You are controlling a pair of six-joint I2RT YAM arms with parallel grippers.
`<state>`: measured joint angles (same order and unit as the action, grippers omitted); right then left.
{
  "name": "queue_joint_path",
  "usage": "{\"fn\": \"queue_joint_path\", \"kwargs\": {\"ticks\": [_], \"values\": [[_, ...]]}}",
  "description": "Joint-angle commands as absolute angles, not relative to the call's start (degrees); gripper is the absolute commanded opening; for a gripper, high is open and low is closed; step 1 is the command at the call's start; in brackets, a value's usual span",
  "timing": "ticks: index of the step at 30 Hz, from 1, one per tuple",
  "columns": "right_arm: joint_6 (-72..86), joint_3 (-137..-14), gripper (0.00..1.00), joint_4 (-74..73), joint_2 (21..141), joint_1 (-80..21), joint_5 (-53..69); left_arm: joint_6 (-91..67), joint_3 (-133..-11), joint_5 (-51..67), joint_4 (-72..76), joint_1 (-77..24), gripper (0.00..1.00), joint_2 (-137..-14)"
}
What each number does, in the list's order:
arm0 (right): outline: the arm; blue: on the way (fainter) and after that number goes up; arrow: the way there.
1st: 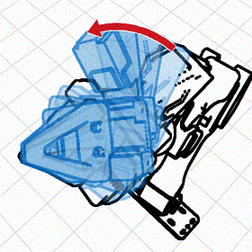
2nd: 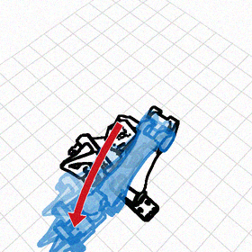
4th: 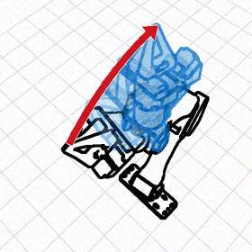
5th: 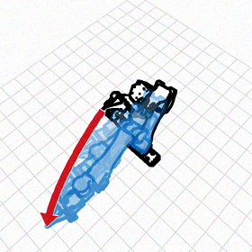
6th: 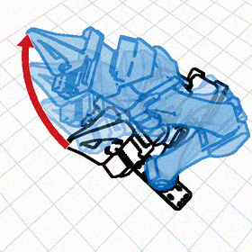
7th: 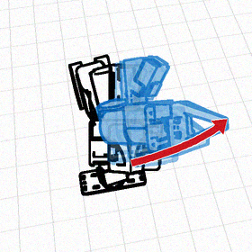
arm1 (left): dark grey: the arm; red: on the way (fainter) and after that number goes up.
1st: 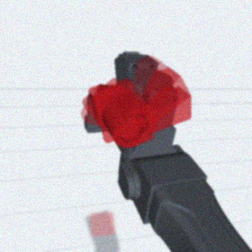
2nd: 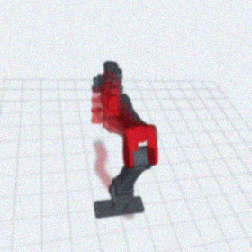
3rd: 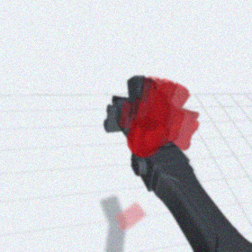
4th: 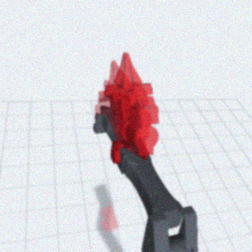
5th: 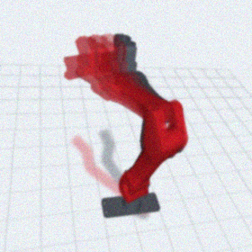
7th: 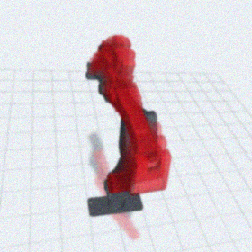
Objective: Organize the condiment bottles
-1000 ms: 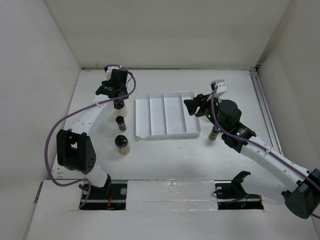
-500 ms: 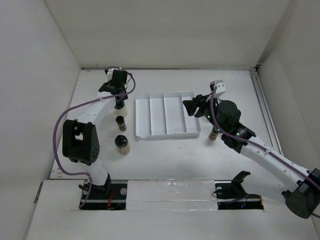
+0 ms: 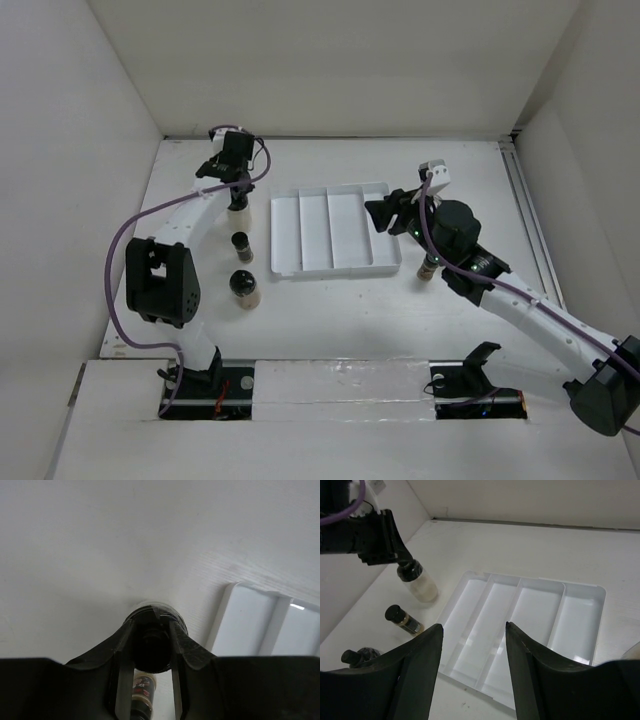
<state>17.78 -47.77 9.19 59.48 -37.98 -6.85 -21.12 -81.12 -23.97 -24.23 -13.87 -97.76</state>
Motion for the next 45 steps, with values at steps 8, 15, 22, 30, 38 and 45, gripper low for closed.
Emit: {"fn": "queue_joint_path", "kwargs": {"ticks": [8,15,22,30,38,45], "values": [[17.4,-48.0,0.59,12.4,60.2,-38.4,-6.0,-20.6,-94.7,-16.0,-25.5,-19.4,0.08,-87.9],[17.4,-48.0,0.59,12.4,60.7,-38.4,-6.0,-23.0,-85.9,-10.3,-18.6,-19.4,0.08,-87.9],[17.4,-48.0,0.59,12.4,61.3,-38.4,-6.0,-23.6,-85.2,-6.4,-14.5,-20.0,0.08,-91.4],[17.4,-48.5,0.59,12.4,61.9,-38.4,-6.0,-21.6,-88.0,-11.9,-13.9,-22.1,0.09,-97.9],[17.4,-48.5,0.59,12.4,61.9,-38.4,-6.0,-21.1,-86.7,-14.9,-11.2,-22.1,0.09,-99.8],[17.4,-48.5,0.59,12.4,62.4,-38.4,-6.0,-20.5,-86.7,-16.2,-9.3,-22.1,0.12,-99.8]]}}
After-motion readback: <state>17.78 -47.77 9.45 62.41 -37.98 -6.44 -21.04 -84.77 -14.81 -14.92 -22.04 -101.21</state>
